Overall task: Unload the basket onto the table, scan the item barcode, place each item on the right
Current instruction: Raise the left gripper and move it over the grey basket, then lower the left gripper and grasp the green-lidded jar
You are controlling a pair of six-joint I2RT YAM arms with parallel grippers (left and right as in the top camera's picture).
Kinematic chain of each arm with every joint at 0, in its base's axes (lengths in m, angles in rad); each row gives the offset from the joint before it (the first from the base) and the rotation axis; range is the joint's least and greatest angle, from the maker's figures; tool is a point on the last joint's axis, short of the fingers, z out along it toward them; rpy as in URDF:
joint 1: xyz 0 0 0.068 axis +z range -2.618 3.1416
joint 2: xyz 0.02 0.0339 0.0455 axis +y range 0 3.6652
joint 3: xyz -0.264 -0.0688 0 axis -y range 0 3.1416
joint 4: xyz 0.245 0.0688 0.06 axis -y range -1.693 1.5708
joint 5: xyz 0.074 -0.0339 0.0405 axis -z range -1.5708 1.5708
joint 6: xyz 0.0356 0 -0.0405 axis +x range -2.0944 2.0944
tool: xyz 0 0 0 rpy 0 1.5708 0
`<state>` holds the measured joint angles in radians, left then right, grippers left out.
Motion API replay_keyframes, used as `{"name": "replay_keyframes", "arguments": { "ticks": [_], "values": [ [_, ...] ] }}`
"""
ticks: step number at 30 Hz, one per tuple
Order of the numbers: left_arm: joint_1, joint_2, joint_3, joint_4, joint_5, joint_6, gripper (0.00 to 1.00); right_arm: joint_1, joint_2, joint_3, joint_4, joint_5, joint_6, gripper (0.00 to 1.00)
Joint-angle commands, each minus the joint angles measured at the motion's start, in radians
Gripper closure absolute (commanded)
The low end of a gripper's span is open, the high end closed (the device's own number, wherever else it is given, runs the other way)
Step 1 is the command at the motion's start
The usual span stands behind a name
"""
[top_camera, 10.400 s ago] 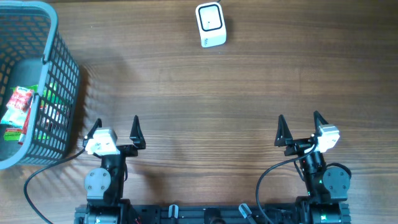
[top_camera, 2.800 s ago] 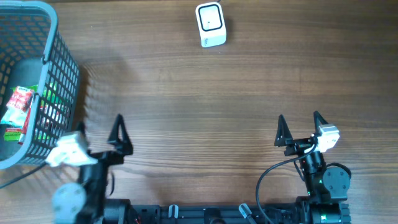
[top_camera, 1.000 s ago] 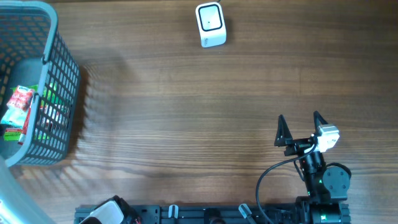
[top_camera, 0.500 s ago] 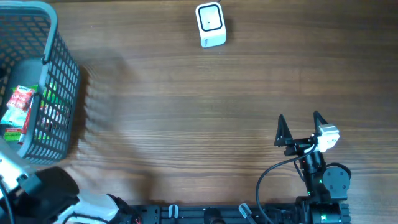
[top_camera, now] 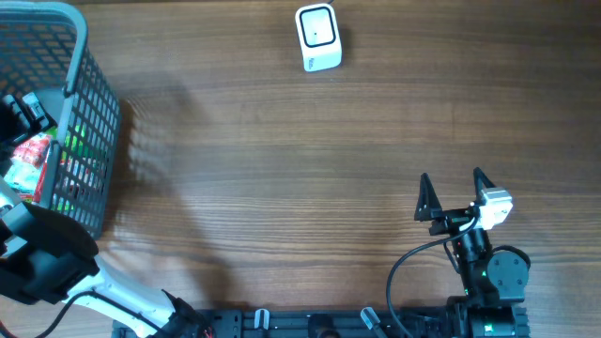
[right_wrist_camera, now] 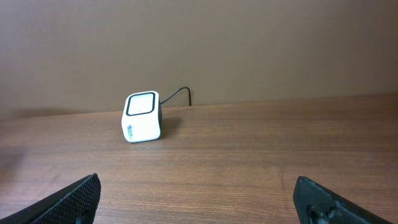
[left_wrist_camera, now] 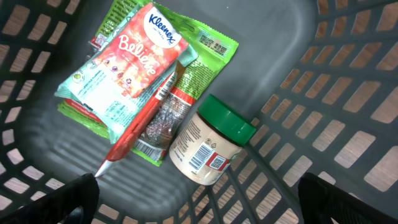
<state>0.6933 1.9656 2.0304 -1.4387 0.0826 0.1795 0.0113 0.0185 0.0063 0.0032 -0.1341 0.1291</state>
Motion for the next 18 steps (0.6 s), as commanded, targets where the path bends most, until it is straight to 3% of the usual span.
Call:
{"name": "replay_keyframes", "arguments": {
  "ticks": [1,5,12,18],
  "values": [
    [0.005,0.001,-0.003,-0.006,0.074,-0.032,0.00,-0.003,-0.005,-0.001,0.004,0.005,-0.010,0.00],
    [0.005,0.012,-0.022,-0.005,0.044,0.045,0.00,-0.003,-0.005,-0.001,0.004,0.005,-0.010,0.00],
    [0.005,0.013,-0.180,0.168,0.031,0.255,0.00,-0.003,-0.005,-0.001,0.004,0.005,-0.010,0.00],
    [0.005,0.013,-0.233,0.210,0.117,0.472,0.00,-0.003,-0.005,-0.001,0.004,0.005,-0.010,0.00]
  ]
}}
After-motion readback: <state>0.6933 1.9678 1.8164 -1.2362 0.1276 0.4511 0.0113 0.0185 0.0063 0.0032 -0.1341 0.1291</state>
